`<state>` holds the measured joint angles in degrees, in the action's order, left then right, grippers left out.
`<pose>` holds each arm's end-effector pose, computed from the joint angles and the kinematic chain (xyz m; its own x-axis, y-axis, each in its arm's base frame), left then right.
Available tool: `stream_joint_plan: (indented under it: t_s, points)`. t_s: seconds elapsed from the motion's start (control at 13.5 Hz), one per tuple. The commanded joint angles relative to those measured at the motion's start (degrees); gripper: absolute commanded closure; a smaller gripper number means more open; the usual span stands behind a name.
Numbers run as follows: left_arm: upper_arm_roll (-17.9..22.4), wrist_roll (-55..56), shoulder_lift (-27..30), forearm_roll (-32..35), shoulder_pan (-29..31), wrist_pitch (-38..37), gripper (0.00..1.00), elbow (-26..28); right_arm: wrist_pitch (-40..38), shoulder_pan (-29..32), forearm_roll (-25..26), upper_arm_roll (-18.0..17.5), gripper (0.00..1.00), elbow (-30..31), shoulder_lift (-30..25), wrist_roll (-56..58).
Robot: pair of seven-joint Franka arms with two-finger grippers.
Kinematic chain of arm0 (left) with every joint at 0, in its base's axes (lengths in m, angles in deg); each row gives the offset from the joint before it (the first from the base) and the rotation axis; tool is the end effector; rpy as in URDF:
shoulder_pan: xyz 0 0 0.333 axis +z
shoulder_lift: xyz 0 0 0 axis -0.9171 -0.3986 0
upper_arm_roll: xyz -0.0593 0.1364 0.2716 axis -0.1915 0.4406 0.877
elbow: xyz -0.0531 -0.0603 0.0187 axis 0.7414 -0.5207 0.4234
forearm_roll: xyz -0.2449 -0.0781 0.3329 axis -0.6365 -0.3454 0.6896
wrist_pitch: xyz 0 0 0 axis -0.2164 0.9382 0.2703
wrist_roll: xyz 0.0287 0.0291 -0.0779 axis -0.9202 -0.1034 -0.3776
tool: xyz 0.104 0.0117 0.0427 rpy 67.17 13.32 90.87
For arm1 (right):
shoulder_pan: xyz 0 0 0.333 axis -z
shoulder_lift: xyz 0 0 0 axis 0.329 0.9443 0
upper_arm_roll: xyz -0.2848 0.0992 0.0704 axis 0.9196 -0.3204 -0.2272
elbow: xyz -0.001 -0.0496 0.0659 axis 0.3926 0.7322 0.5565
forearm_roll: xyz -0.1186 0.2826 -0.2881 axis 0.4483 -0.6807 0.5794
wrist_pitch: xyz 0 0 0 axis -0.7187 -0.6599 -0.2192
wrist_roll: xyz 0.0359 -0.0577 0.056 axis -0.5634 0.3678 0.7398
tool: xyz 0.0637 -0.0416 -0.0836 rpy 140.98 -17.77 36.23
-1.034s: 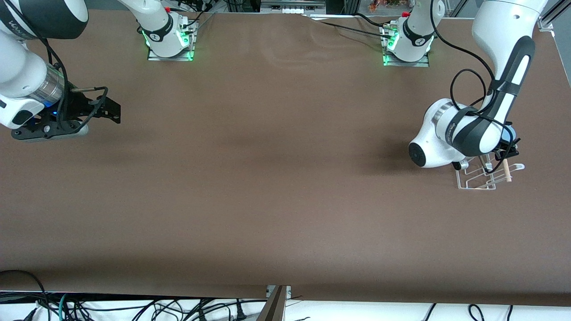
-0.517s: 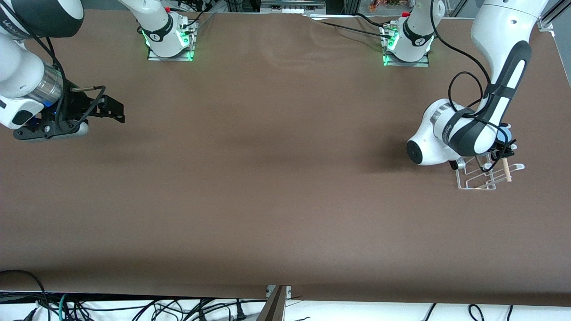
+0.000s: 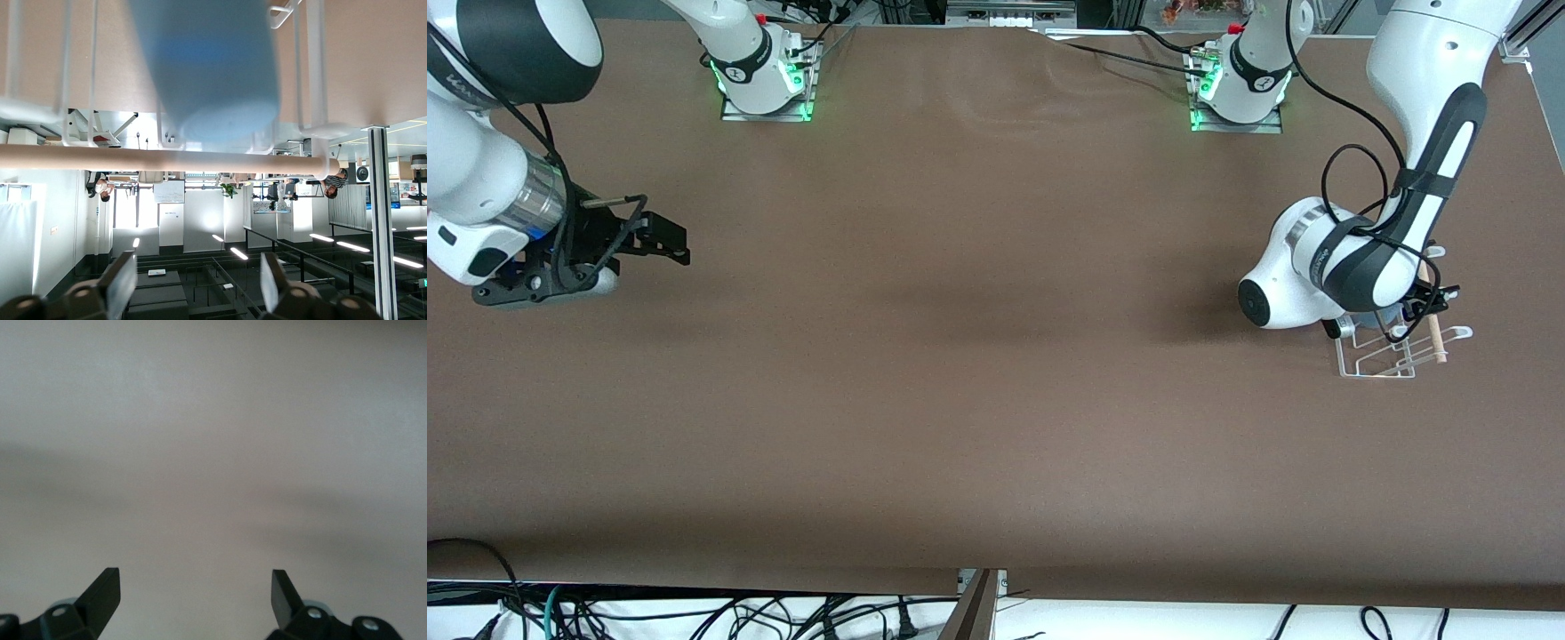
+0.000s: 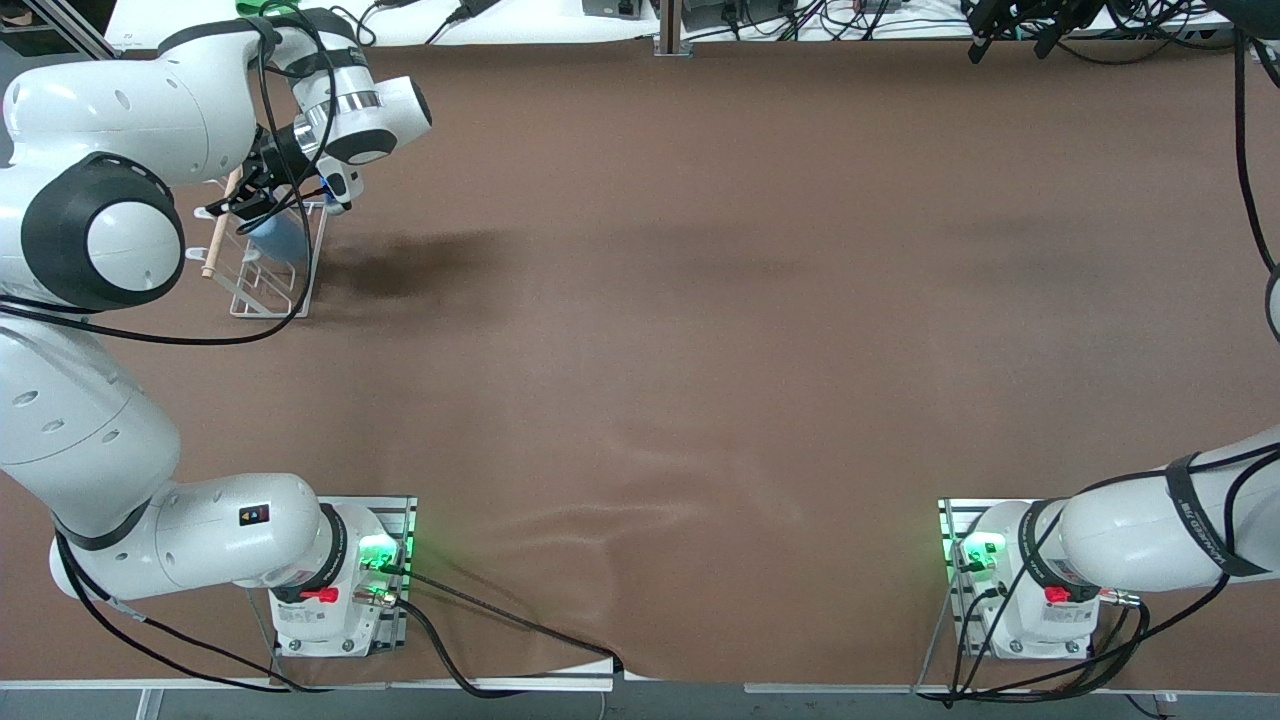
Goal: Transfer cup to left arm and place on rack
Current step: 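Move the cup with the left gripper above the wire rack, then lower the cup onto a rack hook with the left gripper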
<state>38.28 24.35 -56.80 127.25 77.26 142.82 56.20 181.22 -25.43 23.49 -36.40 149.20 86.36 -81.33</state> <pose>0.5635 0.0078 0.2355 0.0622 -0.1845 -0.9809 -0.9608 -0.2769 -0.0088 0.6278 0.0917 0.5273 0.9886 0.1405 -0.0538 0.1364 -0.9879 -0.0737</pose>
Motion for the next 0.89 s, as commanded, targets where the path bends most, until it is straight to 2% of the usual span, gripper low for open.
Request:
stream_joint_plan:
  t_s: [0.0, 0.15, 0.44, 0.59, 0.81]
  points:
    - [-0.7, 0.3, 1.2, 0.6, 0.8, 0.3, 0.0, -0.1, 0.8, 0.0, 0.2, 0.1, 0.0, -1.7, 0.8, 0.5]
    - [-0.7, 0.4, 1.4, 0.0, 1.0, 0.3, 0.0, -0.2, 1.6, 0.0, 0.2, 0.0, 0.0, -1.7, 0.8, 0.5]
    - [-0.6, 0.3, 1.7, -10.2, 1.8, -0.1, 0.0, -6.1, 1.5, -0.1, 0.3, 0.0, 0.0, -1.7, 0.9, 0.2]
    - [-0.7, 0.4, 2.8, -16.5, 1.8, -1.1, 0.0, -9.6, 1.5, -0.1, 0.2, 0.0, 0.0, -1.7, 0.9, 0.0]
    - [-1.3, 5.3, 3.6, -25.0, 1.0, -4.1, 0.0, -17.9, 1.5, 0.0, 0.1, 0.0, 0.0, -1.7, 0.9, 0.0]
